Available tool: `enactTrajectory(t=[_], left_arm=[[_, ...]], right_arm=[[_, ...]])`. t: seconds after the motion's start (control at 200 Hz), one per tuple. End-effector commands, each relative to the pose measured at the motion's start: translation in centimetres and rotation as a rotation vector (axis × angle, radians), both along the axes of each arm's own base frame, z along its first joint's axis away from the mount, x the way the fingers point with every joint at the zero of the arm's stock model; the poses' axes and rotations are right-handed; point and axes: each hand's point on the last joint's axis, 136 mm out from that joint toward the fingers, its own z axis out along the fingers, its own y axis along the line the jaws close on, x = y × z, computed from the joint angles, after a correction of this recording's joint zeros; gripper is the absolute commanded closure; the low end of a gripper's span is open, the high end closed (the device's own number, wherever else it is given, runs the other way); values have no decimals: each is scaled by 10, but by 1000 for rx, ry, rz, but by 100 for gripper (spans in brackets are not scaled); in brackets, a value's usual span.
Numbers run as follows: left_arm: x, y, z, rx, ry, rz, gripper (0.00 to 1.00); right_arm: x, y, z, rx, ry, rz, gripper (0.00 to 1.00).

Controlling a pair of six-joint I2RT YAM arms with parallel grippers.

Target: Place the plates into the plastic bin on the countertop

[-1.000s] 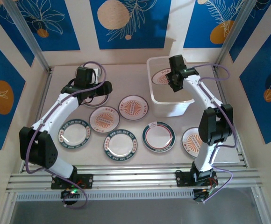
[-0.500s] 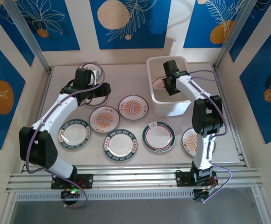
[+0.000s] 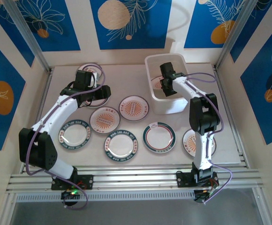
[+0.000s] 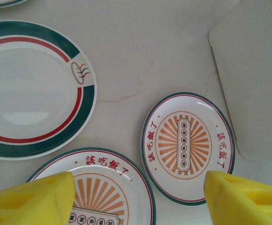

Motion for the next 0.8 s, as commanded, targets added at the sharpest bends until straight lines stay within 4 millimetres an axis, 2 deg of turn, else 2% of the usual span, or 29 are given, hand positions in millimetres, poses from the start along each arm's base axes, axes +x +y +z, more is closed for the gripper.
enactTrajectory(t=[0.0, 0.175, 0.335, 0.5, 0.6, 0.795], left_arm=[[-7, 2, 2, -18, 10, -16, 27], [-10, -2, 0, -30, 33, -28, 26], [-17, -1, -1, -40, 42, -27, 25], [-22, -3, -5, -47, 59, -35, 25], [-25, -5, -10, -51, 79, -44, 25], [-27, -12, -25, -54, 128, -76, 25]], right_arm=[[-5, 7, 7, -29, 7, 6, 79], [-17, 5, 15, -56, 47, 1, 60], [-28, 2, 27, -85, 57, -10, 48], [-35, -2, 55, -134, 27, 8, 30], [-40, -7, 76, -158, -5, 31, 23], [-46, -10, 124, -238, -105, 166, 19]])
